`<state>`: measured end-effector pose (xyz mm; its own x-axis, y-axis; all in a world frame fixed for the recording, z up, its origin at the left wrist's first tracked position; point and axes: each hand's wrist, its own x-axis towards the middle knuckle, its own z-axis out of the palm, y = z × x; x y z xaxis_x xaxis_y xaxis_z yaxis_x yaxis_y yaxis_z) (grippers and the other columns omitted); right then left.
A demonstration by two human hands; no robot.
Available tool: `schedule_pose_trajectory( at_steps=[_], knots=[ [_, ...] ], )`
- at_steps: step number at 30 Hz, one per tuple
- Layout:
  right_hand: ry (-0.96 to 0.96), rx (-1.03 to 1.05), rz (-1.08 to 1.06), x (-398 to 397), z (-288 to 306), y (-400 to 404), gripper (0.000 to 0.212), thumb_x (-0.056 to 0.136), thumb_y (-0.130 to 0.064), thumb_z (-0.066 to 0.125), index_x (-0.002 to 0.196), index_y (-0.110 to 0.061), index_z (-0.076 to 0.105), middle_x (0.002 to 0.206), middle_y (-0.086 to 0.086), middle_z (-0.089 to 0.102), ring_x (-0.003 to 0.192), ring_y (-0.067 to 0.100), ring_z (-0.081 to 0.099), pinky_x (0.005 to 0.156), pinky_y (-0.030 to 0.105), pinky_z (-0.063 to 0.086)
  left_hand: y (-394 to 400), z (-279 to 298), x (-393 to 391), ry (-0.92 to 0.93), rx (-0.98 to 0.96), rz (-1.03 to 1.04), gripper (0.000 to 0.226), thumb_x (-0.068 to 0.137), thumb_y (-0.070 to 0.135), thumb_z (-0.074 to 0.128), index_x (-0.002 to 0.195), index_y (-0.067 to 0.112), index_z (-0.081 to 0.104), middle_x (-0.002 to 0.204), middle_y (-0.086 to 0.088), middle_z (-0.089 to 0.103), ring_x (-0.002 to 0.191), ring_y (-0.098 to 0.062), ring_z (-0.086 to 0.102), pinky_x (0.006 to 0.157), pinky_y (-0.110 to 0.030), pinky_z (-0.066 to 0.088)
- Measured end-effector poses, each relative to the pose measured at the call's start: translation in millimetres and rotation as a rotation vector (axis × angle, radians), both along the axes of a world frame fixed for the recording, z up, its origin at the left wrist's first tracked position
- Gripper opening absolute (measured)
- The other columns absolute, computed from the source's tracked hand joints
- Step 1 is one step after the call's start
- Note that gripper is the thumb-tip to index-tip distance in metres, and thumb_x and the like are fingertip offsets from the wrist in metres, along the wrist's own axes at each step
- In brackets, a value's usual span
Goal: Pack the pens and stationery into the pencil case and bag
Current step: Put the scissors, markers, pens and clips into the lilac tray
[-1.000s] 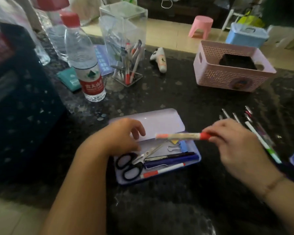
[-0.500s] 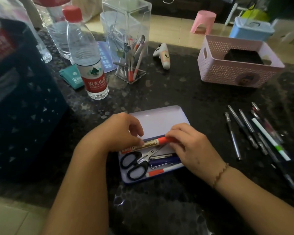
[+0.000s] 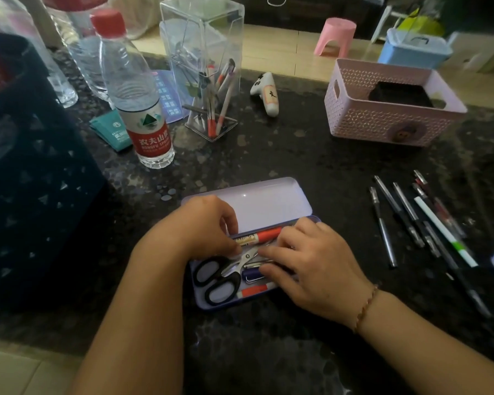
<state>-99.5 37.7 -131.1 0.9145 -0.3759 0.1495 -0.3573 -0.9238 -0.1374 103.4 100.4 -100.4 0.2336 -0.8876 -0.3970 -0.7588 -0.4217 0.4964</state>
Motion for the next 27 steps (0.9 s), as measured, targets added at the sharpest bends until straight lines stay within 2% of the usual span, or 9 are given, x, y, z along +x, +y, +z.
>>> schedule_pose_trajectory(
  at_steps=[3, 6, 11, 16, 19, 22, 24, 27],
  knots=[
    [0.064, -0.012, -0.052, 1, -1, 2, 0.044, 0.094, -0.056, 0.034, 0.114, -0.033, 0.065, 0.089, -0.008, 0.057, 0.081, 0.014, 0.045, 0.068, 0.031, 0.037, -2, -2, -1, -0.028, -0.012, -0.001, 0.018, 0.070, 0.032, 0.081, 0.083, 0.027, 0.069, 0.080, 0.011, 0.064, 0.075, -0.005, 0.059, 0.059, -0.020, 0.045],
    [0.092, -0.016, -0.058, 0, -2, 5, 0.044, 0.094, -0.055, 0.033, 0.117, -0.032, 0.062, 0.091, -0.007, 0.056, 0.082, 0.014, 0.044, 0.068, 0.032, 0.036, -3, -3, -1, -0.046, -0.022, -0.008, 0.017, 0.070, 0.032, 0.081, 0.082, 0.026, 0.070, 0.079, 0.011, 0.063, 0.073, -0.003, 0.057, 0.060, -0.021, 0.044],
    [0.094, -0.004, -0.069, -2, -3, 8, 0.044, 0.095, -0.054, 0.032, 0.117, -0.030, 0.062, 0.092, -0.006, 0.056, 0.083, 0.014, 0.044, 0.068, 0.032, 0.037, -4, -6, 0, -0.053, -0.031, -0.003, 0.015, 0.071, 0.030, 0.080, 0.081, 0.025, 0.071, 0.076, 0.010, 0.062, 0.070, -0.003, 0.056, 0.059, -0.022, 0.045],
    [0.093, 0.009, -0.070, -4, -6, 10, 0.047, 0.095, -0.054, 0.030, 0.117, -0.029, 0.063, 0.093, -0.006, 0.056, 0.084, 0.014, 0.044, 0.070, 0.032, 0.037, -6, -8, 0, -0.064, -0.027, 0.008, 0.013, 0.072, 0.030, 0.080, 0.077, 0.025, 0.070, 0.074, 0.011, 0.061, 0.071, -0.006, 0.057, 0.064, -0.025, 0.050],
    [0.091, 0.014, -0.073, -4, -6, 10, 0.047, 0.095, -0.055, 0.032, 0.113, -0.028, 0.065, 0.094, -0.006, 0.058, 0.086, 0.014, 0.045, 0.072, 0.034, 0.041, -6, -8, -1, -0.054, -0.029, -0.011, 0.013, 0.073, 0.031, 0.079, 0.079, 0.024, 0.069, 0.074, 0.010, 0.061, 0.070, -0.007, 0.057, 0.059, -0.023, 0.045],
    [0.063, 0.013, -0.084, -5, -5, 9, 0.045, 0.094, -0.056, 0.033, 0.111, -0.029, 0.065, 0.090, -0.007, 0.055, 0.083, 0.013, 0.044, 0.068, 0.031, 0.036, -7, -10, -4, -0.029, -0.054, -0.042, 0.021, 0.072, 0.041, 0.078, 0.083, 0.025, 0.068, 0.075, 0.010, 0.062, 0.071, -0.005, 0.057, 0.058, -0.021, 0.042],
    [0.070, 0.015, -0.102, -3, -4, 9, 0.048, 0.094, -0.058, 0.030, 0.117, -0.031, 0.061, 0.088, -0.007, 0.051, 0.081, 0.012, 0.040, 0.067, 0.029, 0.032, -9, -11, -7, -0.031, -0.074, -0.053, 0.027, 0.071, 0.045, 0.077, 0.084, 0.024, 0.069, 0.076, 0.010, 0.062, 0.071, -0.006, 0.058, 0.059, -0.022, 0.043],
    [0.098, 0.010, -0.131, -2, -4, 7, 0.052, 0.093, -0.062, 0.026, 0.120, -0.034, 0.060, 0.086, -0.008, 0.046, 0.081, 0.011, 0.036, 0.066, 0.030, 0.028, -12, -15, -10, -0.055, -0.110, -0.066, 0.024, 0.073, 0.043, 0.077, 0.082, 0.023, 0.068, 0.074, 0.010, 0.059, 0.069, -0.005, 0.054, 0.058, -0.021, 0.041]
  ],
)
